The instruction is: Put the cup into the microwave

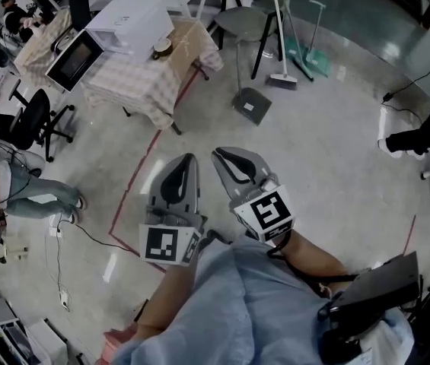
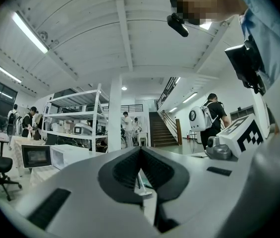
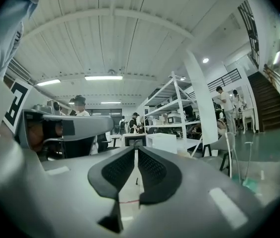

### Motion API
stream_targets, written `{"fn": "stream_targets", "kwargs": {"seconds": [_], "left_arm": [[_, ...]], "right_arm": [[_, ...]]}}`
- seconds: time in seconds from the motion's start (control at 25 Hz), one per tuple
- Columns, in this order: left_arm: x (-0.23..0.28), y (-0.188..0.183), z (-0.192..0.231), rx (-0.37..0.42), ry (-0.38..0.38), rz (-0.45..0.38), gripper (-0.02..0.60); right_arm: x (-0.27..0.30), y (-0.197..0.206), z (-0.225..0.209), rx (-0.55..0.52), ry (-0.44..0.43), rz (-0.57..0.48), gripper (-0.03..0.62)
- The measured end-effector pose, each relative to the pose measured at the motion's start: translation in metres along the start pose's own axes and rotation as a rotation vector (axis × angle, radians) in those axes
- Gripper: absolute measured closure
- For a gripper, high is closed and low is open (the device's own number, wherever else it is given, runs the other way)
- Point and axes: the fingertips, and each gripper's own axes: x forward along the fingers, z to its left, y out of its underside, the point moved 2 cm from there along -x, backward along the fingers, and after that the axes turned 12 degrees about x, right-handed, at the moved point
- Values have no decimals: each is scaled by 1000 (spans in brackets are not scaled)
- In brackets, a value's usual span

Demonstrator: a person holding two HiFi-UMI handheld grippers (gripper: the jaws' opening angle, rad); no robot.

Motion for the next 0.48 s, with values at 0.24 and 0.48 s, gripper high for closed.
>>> {"fn": "stream_targets", "kwargs": {"seconds": [0.24, 0.48], "left_arm": [[14, 11, -1, -8, -6, 43, 577], [38, 27, 11, -31, 10, 37, 577]], "right_arm": [[4, 5, -16, 1, -13, 25, 576], [24, 11, -38, -7, 16, 36, 576]]}}
